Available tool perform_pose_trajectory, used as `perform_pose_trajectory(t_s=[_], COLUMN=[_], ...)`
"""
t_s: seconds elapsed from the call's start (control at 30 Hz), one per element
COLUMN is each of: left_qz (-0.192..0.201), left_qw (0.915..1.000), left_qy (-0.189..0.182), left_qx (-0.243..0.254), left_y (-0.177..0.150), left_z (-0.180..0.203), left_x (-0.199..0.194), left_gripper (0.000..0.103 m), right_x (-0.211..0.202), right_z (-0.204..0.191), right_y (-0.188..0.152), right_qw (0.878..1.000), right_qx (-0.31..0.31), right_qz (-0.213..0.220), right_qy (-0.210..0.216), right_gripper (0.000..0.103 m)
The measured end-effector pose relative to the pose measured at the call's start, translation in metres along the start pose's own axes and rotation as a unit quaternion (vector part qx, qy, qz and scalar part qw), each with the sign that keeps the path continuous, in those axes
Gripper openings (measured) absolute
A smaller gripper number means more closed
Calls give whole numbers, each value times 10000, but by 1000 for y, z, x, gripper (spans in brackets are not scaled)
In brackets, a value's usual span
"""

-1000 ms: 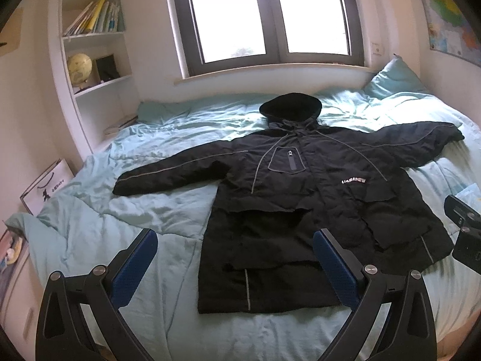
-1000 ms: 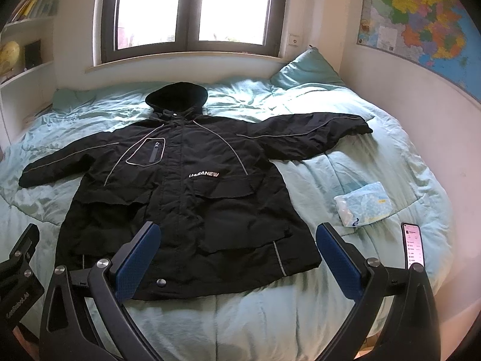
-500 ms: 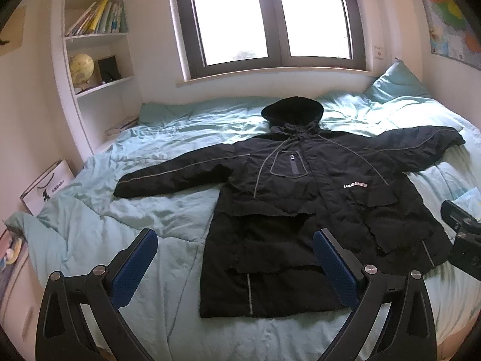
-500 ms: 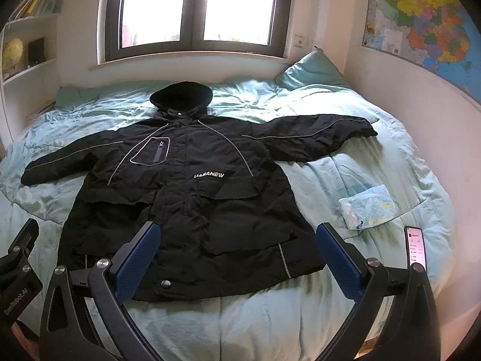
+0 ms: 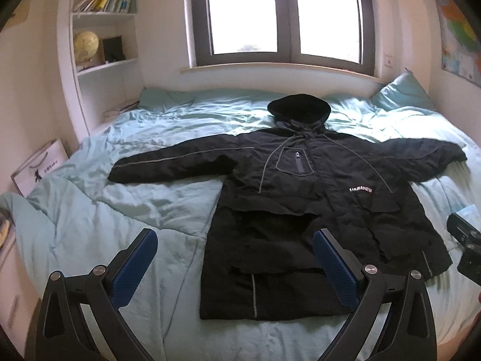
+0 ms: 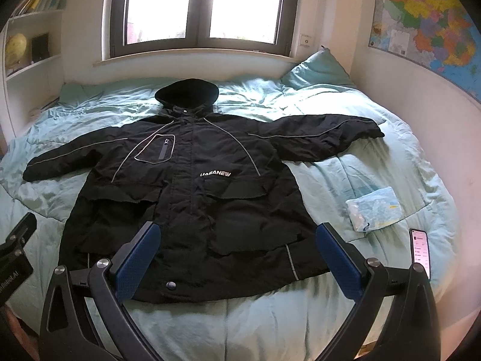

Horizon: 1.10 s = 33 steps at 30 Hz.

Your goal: Fold large clothes

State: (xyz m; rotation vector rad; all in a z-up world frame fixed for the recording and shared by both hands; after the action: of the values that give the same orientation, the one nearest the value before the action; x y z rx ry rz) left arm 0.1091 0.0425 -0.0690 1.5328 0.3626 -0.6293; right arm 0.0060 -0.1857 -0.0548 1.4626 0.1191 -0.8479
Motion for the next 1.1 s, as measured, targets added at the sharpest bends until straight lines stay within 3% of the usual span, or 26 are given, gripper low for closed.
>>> perform_pose_trajectory(t_s=[0.1, 0.23, 0.33, 0.43, 0.53, 0.57, 0.6, 0.7, 0.77, 0.93, 1.1], left_qz=[-129, -68, -67, -39, -143, -230, -237, -238, -172, -185, -940], left_qw=[9988, 9954, 9872, 9743, 9501, 9352, 9264, 9064, 8991, 8940, 9005], left_qy=[-204, -105, -304, -805, -1309, -1397, -1427, -1110, -906, -693, -236], left_qx=[-437, -946, -1565, -2103, -2829, -3247, -3477, -4069, -4279, -4423, -4238], left_y=[3, 20, 39, 55, 67, 68, 69, 68, 70, 78, 70], left_z=[-34, -99, -152, -195, -242, -266, -279, -334, -364, -413, -456], left_x=[13, 30, 52, 85, 140, 166, 181, 231, 252, 296, 354], left_gripper=[103, 103, 103, 103, 103, 103, 103, 103, 103, 99, 91], right_x=[3, 11, 21, 40, 73, 85, 100, 142, 163, 182, 195], right_z=[-4, -16, -36, -63, -93, -102, -113, -147, -169, -200, -223], right_y=[1, 4, 13, 27, 38, 41, 45, 56, 65, 87, 102], right_qw=[9999, 9996, 9988, 9974, 9954, 9948, 9938, 9901, 9863, 9825, 9779], right_qx=[-14, -125, -289, -491, -621, -633, -651, -775, -941, -1434, -1485], right_qz=[56, 98, 145, 257, 219, 178, 121, -201, -451, -650, -1109], right_qy=[117, 244, 380, 470, 694, 780, 893, 1156, 1278, 998, 968], right_gripper=[103, 103, 103, 103, 103, 103, 103, 103, 103, 103, 103])
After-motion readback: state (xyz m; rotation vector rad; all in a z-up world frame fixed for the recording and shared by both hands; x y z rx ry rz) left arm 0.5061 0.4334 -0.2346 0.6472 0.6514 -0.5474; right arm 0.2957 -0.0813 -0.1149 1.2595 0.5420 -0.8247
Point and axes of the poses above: each gripper's, at about its wrist camera, not at the fingertips, and x roughly the way its jaws point, z to its right, y to its top, the point moved 9 cm from there along x, roughly the way its jaws point, and after that the axes turned 5 degrees about -y, right-handed, at the moved point
